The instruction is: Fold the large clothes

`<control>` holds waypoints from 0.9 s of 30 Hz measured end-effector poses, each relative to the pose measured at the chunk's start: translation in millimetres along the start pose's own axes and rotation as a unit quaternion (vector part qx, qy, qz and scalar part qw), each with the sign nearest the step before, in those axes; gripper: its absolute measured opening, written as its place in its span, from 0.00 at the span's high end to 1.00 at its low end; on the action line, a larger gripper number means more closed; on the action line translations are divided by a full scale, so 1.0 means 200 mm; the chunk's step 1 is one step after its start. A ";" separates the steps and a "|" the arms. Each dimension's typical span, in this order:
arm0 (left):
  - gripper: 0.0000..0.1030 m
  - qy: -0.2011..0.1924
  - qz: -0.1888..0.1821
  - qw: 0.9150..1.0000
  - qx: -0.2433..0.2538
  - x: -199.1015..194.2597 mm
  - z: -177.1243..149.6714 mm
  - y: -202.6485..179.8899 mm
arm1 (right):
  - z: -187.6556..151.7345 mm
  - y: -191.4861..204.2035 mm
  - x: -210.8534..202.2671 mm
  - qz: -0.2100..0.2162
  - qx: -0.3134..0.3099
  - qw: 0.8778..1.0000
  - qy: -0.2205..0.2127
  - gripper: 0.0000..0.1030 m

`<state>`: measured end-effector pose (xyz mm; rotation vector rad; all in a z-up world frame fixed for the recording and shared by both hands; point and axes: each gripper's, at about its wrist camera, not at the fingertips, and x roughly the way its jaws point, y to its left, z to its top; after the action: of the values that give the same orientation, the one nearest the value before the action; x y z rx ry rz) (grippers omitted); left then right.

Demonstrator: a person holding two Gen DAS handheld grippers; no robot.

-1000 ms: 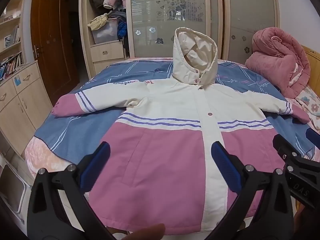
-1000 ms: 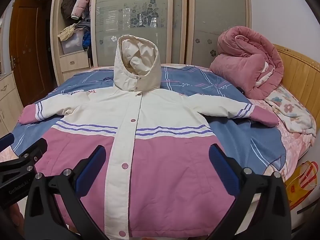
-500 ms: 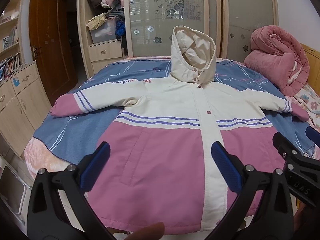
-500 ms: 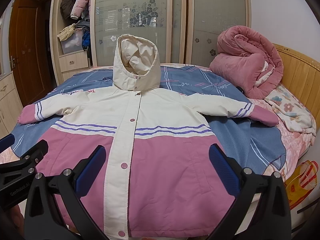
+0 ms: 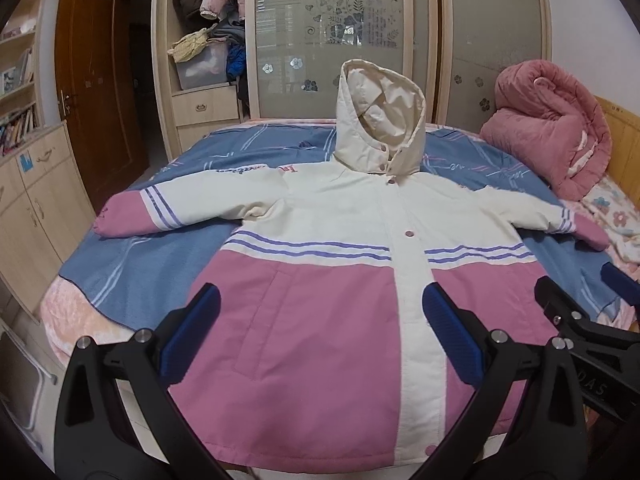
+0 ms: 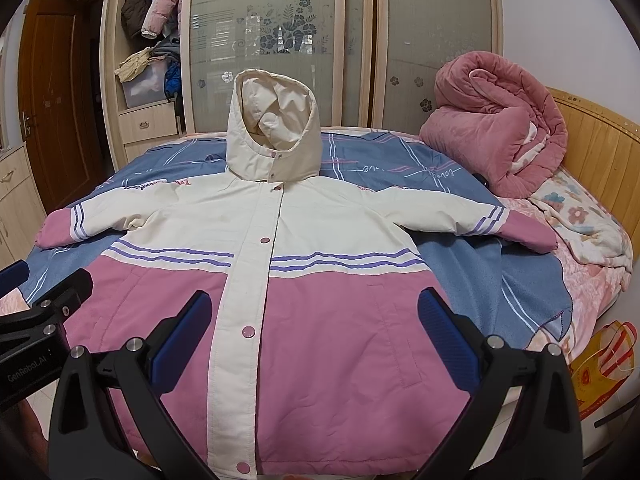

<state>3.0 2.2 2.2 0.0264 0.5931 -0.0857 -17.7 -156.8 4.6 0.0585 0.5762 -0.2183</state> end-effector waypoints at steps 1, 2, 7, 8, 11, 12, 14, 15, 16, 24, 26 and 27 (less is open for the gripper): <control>0.02 0.000 -0.003 1.000 -0.003 0.00 0.00 0.00 | 0.00 0.00 0.00 0.000 0.000 1.000 0.000 0.01; 0.02 0.000 -0.005 1.000 -0.004 0.00 0.00 0.01 | 0.00 0.00 0.00 0.000 0.000 1.000 0.000 0.01; 0.02 -0.003 -0.003 1.000 -0.004 -0.01 -0.01 0.00 | 0.00 0.00 0.01 0.001 0.000 1.000 0.001 0.01; 0.02 -0.003 -0.002 1.000 -0.003 -0.01 -0.01 0.00 | 0.00 0.00 0.01 0.000 0.000 1.000 0.001 0.01; 0.02 0.000 0.001 1.000 -0.001 0.00 -0.01 0.00 | 0.00 0.00 0.01 0.000 0.000 1.000 0.001 0.01; 0.02 0.001 0.002 1.000 0.000 0.00 -0.01 0.00 | 0.00 0.00 0.01 0.001 0.000 1.000 0.001 0.01; 0.02 0.002 0.002 1.000 0.001 0.01 -0.01 -0.01 | 0.00 0.00 0.01 0.000 0.000 1.000 0.001 0.01; 0.02 0.001 0.004 1.000 0.003 0.01 -0.01 -0.01 | 0.00 0.00 0.01 0.001 0.000 1.000 0.002 0.01; 0.02 0.000 0.005 1.000 0.003 0.01 -0.01 -0.01 | -0.01 0.00 0.01 0.000 -0.001 1.000 0.002 0.01; 0.02 0.001 0.003 1.000 0.005 0.01 -0.01 -0.02 | 0.00 0.00 0.01 0.000 0.000 1.000 0.002 0.01; 0.02 0.000 0.005 1.000 0.008 0.01 -0.01 -0.02 | 0.00 0.00 0.00 0.000 0.000 1.000 0.002 0.01; 0.02 0.000 0.005 1.000 0.008 0.01 -0.01 -0.02 | 0.00 0.00 0.00 0.000 0.000 1.000 0.002 0.01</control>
<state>2.4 -1.8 -0.6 0.0449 0.5929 -0.0811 -17.5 -156.5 3.4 0.0585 0.5796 -0.2180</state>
